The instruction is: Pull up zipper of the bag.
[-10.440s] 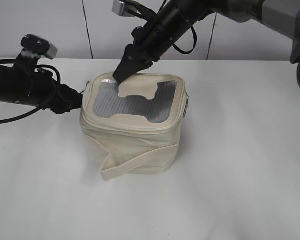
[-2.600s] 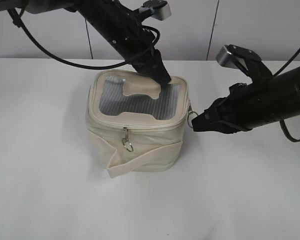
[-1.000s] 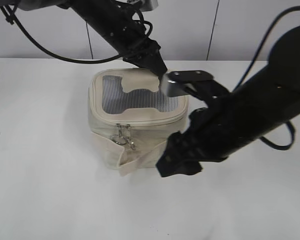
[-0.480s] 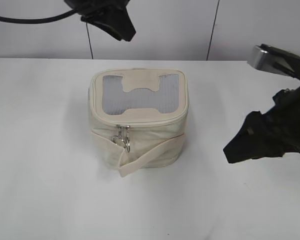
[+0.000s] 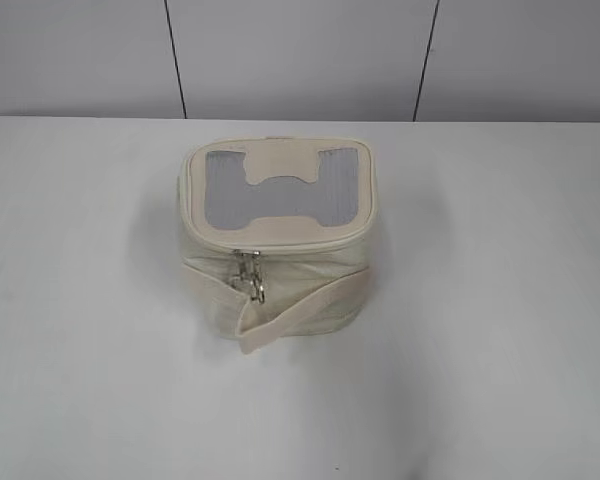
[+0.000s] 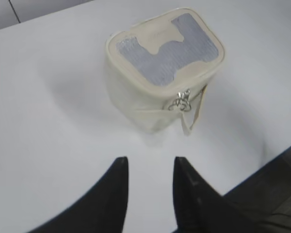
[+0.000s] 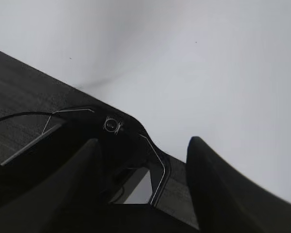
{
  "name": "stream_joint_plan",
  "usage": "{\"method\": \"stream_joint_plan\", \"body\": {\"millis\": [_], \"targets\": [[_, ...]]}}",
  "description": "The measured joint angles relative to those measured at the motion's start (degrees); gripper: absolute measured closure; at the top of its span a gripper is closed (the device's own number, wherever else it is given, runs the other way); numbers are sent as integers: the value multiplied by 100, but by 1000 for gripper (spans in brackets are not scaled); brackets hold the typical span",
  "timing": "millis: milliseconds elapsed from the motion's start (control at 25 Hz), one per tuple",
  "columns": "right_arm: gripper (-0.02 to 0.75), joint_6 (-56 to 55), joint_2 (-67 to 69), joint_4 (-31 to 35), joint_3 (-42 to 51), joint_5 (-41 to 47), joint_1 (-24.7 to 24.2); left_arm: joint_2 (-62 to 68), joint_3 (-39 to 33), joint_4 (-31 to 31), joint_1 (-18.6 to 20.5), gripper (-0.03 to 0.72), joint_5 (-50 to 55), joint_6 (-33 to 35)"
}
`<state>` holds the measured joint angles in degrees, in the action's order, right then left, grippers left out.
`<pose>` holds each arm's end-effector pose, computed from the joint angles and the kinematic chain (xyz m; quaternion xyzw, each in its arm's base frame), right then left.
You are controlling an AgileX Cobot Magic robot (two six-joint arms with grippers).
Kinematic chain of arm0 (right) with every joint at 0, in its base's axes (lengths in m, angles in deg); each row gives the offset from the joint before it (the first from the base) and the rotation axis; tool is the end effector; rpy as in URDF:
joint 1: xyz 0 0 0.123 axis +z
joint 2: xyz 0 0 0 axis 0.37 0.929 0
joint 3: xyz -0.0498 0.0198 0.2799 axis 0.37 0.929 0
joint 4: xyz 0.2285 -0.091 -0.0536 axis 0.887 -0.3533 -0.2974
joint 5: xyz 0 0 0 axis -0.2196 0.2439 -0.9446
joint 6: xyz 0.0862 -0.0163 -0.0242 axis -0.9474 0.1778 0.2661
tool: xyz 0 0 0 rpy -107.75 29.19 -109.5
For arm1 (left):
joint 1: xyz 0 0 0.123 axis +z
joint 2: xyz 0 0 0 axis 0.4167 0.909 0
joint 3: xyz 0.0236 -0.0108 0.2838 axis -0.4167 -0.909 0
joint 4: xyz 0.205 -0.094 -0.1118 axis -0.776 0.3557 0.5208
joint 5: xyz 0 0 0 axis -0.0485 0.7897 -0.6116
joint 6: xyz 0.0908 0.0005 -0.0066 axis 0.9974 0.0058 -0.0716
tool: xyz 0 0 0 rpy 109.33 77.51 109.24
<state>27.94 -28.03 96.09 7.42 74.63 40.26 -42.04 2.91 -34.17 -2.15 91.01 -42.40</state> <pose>0.1024 0.0558 0.3046 -0.2045 0.9377 0.1437 0.2413 0.1143 -0.0745 0.3725 0.2472 0.8728 -0.1672 0.3861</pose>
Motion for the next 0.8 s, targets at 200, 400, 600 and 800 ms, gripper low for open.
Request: {"method": "stream_joint_plan", "body": {"millis": [200, 400, 600, 800], "targets": [[295, -59, -1632, -86, 575, 170, 0, -2515, -942, -334, 6, 275, 866, -209], [295, -70, -3043, -485, 953, 282, 0, -4139, -1539, -675, 6, 230, 1099, -512], [295, -71, -3982, -723, 1102, 170, 0, -4586, -2157, -813, 15, 260, 828, -547], [296, -128, -4373, -787, 1217, -166, 0, -4586, -2213, -786, 22, 272, 452, -584]]}}
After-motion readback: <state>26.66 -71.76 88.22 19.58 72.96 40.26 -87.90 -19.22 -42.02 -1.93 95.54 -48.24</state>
